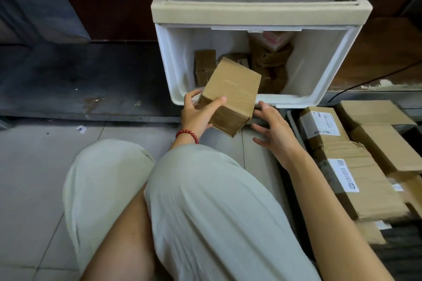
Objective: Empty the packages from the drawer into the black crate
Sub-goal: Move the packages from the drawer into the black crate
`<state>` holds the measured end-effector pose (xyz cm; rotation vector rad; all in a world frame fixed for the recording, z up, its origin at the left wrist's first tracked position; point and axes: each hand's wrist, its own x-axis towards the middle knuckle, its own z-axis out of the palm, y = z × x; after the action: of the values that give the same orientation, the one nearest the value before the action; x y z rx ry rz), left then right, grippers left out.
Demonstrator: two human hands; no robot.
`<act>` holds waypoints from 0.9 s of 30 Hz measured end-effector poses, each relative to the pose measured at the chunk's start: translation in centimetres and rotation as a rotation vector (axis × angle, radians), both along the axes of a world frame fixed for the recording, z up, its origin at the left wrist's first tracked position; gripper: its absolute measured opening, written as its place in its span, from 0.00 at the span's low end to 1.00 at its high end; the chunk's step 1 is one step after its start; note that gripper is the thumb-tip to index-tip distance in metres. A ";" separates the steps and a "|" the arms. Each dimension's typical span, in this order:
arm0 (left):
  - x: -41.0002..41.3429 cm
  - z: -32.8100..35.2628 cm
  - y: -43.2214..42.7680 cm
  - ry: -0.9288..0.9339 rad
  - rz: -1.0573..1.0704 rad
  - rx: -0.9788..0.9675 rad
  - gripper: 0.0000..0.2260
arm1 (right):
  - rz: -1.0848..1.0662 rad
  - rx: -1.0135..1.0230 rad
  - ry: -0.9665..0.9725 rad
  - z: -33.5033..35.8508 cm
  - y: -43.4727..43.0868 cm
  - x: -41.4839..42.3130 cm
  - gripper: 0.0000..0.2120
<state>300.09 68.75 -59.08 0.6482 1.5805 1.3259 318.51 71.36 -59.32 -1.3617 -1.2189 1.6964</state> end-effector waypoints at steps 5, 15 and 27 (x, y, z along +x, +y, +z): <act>-1.5 -1.1 0.7 0.100 -0.039 -0.038 0.50 | -0.145 0.008 0.036 -0.2 0.7 0.3 0.25; -2.1 -1.3 0.4 0.341 -0.199 -0.111 0.51 | -0.103 0.045 0.086 -1.2 0.9 0.1 0.26; -0.9 0.2 0.0 0.295 -0.261 -0.142 0.52 | -0.142 0.019 0.122 -2.1 1.7 0.4 0.17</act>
<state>299.23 68.79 -58.90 0.9583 1.7363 0.9475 318.87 73.06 -61.41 -1.2830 -1.0420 1.6390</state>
